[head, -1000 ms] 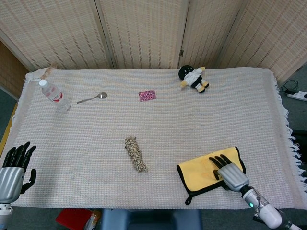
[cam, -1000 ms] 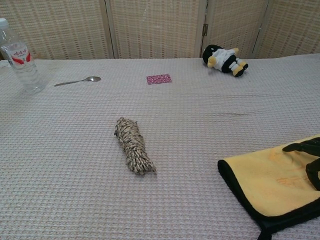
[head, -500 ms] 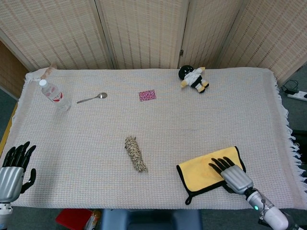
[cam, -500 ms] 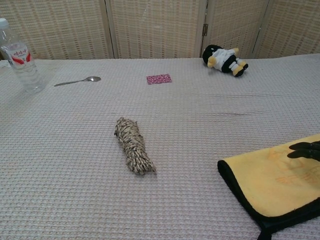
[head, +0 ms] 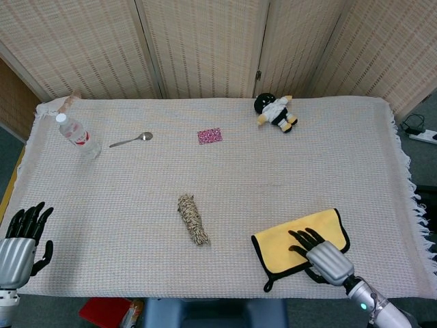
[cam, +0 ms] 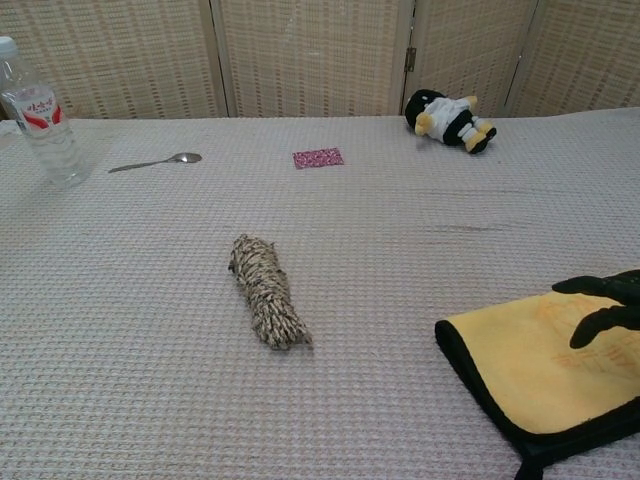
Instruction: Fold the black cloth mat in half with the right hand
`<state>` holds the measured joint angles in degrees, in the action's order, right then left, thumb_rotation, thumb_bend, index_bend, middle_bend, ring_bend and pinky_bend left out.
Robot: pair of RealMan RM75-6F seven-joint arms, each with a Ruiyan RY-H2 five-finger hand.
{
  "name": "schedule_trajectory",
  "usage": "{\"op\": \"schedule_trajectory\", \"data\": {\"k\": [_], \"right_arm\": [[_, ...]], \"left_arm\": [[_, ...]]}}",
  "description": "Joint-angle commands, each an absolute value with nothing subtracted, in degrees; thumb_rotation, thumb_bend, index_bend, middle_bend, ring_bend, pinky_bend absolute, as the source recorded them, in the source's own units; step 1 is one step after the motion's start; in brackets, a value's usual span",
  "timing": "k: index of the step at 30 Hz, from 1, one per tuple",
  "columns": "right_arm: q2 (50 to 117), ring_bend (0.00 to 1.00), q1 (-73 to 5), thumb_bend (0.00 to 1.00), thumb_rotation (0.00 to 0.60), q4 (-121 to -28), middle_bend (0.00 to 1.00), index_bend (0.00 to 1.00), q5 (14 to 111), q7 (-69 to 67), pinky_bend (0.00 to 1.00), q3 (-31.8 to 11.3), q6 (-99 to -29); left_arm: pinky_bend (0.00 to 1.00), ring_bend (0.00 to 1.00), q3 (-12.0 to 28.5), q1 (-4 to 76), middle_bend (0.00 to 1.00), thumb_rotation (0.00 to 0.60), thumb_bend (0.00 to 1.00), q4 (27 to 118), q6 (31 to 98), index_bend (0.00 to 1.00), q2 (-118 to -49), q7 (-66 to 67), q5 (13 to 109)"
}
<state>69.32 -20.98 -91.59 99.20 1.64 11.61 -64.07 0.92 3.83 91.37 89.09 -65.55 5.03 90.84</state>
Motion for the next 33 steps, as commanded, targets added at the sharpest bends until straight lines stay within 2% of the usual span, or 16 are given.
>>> {"op": "schedule_trajectory", "data": {"k": [1,4,16,24,33], "right_arm": [[72.6,0.0,-22.3,0.5,0.6,-89.4,0.02,0.44,100.7,0.7,0.0,10.6,-63.0],[74.5,0.0,-23.4,0.5,0.6,-88.9,0.03,0.48,100.9,1.6,0.0,10.2,-61.2],[78.3,0.0,-23.8,0.5,0.6,-87.6,0.03,0.48,99.5,5.6,0.0,9.7,-59.2],[79.5,0.0,-25.6,0.5,0.6,-87.9,0.03,0.48,99.4,3.8,0.0,11.0,-55.4],[79.8,0.0,-26.1,0.5,0.6,-87.5,0.03,0.48,101.5,1.0,0.0,11.8,-57.7]], "left_arm": [[0.0,0.0,0.9,3.7,0.0,0.6,0.65,91.4,89.3,0.0,-65.4,4.8,90.9],[0.0,0.0,0.9,3.5,0.0,0.6,0.65,91.5,89.7,0.0,-65.1,4.5,91.1],[0.0,0.0,0.9,2.7,0.0,0.6,0.65,92.1,91.4,0.0,-64.0,3.1,91.6],[0.0,0.0,1.0,2.5,0.0,0.6,0.65,92.2,91.8,0.0,-63.8,2.9,91.9],[0.0,0.0,1.1,2.3,0.0,0.6,0.65,92.1,92.3,0.0,-63.7,2.8,92.1]]}}
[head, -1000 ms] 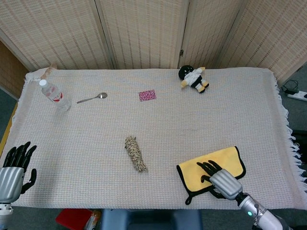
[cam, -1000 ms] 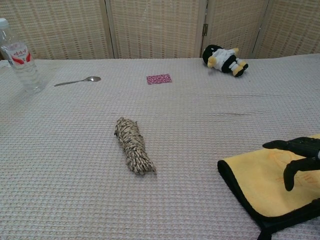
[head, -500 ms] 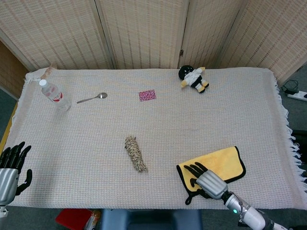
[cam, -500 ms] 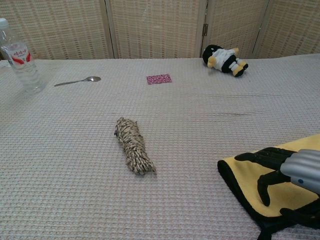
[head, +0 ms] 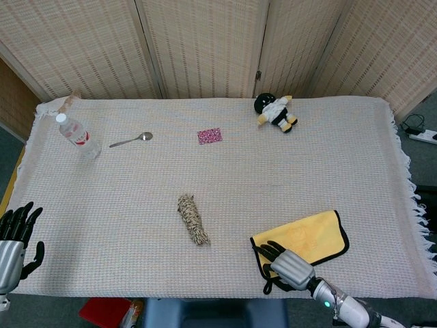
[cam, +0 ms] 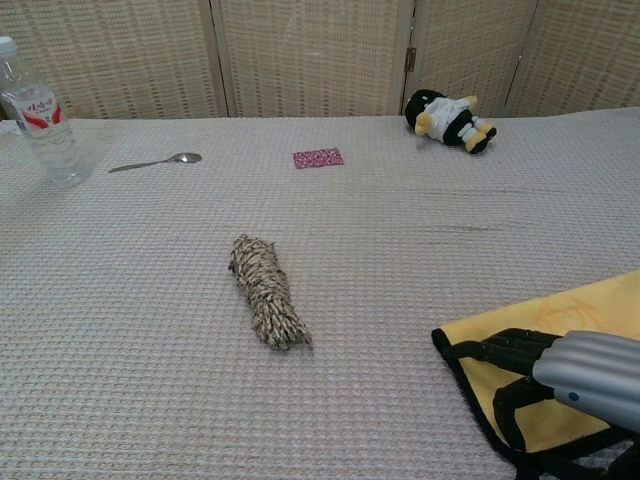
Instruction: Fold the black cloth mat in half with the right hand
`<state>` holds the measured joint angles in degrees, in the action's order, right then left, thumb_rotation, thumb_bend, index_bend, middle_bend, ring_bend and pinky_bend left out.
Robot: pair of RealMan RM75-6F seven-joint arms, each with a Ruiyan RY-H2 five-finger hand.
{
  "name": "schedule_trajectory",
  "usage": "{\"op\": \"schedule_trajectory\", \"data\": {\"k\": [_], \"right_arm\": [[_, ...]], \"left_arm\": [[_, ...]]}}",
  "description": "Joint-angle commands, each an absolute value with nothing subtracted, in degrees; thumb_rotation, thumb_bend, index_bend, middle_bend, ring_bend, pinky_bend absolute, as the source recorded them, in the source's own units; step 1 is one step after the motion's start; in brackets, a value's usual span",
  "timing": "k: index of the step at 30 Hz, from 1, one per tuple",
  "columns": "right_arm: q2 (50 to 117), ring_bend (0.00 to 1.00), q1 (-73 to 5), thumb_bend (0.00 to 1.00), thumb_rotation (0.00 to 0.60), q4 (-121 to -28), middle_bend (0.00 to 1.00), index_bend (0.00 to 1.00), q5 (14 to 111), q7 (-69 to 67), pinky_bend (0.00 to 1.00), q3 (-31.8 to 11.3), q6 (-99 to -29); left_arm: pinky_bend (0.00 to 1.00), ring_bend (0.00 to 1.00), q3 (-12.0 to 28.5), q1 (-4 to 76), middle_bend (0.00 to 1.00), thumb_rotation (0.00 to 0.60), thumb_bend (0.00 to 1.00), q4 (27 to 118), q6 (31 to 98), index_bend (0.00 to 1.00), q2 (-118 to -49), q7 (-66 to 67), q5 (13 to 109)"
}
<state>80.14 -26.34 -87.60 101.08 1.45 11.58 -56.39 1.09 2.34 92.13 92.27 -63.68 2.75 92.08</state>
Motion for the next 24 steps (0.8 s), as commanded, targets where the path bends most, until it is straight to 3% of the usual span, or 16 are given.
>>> {"op": "schedule_trajectory", "data": {"k": [1,11,19,24], "right_arm": [[79.5,0.0,-25.8,0.5,0.6,-87.5,0.03,0.48,101.5,0.9,0.0,11.8,-58.4],[75.1,0.0,-21.4,0.5,0.6,-87.8,0.03,0.46,102.6,-0.5,0.0,12.4,-68.8],[70.4,0.0,-14.3,0.5,0.6,-88.2,0.0,0.05,96.9,0.7,0.0,9.3,-80.0],[70.2,0.0,-8.7,0.5,0.6,-87.7,0.0,0.0,94.0,2.3,0.0,6.4,-89.1]], "left_arm": [[0.0,0.0,1.1,2.3,0.0,0.6,0.65,92.2,92.4,0.0,-63.7,2.8,92.1],[0.0,0.0,1.0,2.6,0.0,0.6,0.65,92.0,91.5,0.0,-64.1,3.6,92.2],[0.0,0.0,0.6,3.1,0.0,0.6,0.65,91.8,89.7,0.0,-64.7,4.9,91.8],[0.0,0.0,0.3,3.3,0.0,0.6,0.65,92.5,88.1,0.0,-64.6,5.9,90.7]]}}
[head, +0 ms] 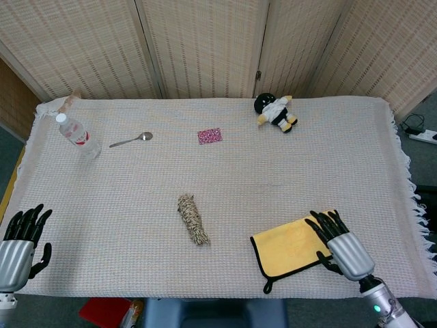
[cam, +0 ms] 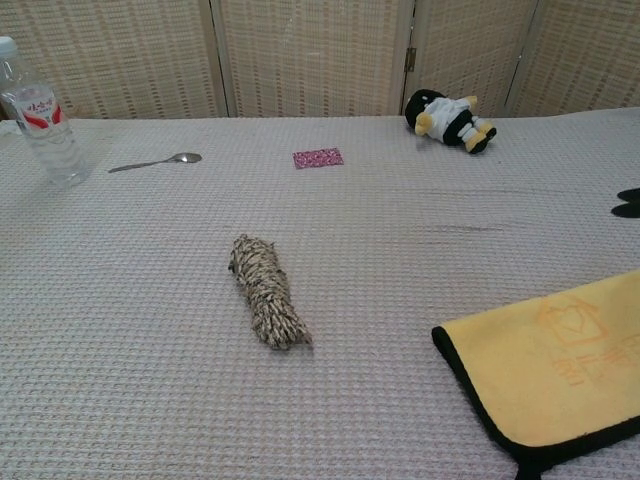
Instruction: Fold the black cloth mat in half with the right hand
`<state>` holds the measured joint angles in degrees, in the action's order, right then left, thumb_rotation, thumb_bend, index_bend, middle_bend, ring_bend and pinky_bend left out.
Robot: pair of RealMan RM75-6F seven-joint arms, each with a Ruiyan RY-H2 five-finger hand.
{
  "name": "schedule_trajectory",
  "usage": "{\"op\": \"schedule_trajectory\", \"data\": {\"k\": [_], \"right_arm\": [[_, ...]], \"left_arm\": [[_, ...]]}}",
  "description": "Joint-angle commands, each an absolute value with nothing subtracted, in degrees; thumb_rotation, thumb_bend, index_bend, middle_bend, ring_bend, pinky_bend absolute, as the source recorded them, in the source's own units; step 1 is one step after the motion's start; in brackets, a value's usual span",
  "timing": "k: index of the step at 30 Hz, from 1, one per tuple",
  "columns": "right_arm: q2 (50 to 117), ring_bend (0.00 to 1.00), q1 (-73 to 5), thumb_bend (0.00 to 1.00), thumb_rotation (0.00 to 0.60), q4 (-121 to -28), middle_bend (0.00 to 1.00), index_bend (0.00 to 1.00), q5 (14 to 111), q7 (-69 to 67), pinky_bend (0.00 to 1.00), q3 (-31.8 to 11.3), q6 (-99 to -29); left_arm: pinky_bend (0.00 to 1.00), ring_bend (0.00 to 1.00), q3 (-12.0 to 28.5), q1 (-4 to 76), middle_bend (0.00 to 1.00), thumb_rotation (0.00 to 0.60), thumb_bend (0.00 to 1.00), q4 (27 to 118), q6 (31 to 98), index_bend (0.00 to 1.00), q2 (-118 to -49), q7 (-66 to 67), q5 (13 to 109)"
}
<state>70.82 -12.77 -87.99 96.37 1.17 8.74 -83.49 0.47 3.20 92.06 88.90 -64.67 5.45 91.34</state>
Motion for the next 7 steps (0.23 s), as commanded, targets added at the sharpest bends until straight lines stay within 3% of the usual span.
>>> {"op": "schedule_trajectory", "data": {"k": [1,7], "right_arm": [[70.0,0.0,-8.1,0.5,0.6,-87.7,0.0,0.0,93.9,2.7,0.0,6.2,-90.0],[68.8,0.0,-5.3,0.5,0.6,-88.7,0.0,0.0,96.0,3.3,0.0,5.9,-94.7]], "left_arm": [[0.0,0.0,0.2,3.4,0.0,0.6,0.65,92.8,87.6,0.0,-64.5,6.2,90.4],[0.0,0.0,-0.4,4.0,0.0,0.6,0.64,94.2,85.3,0.0,-64.1,7.3,89.8]]}}
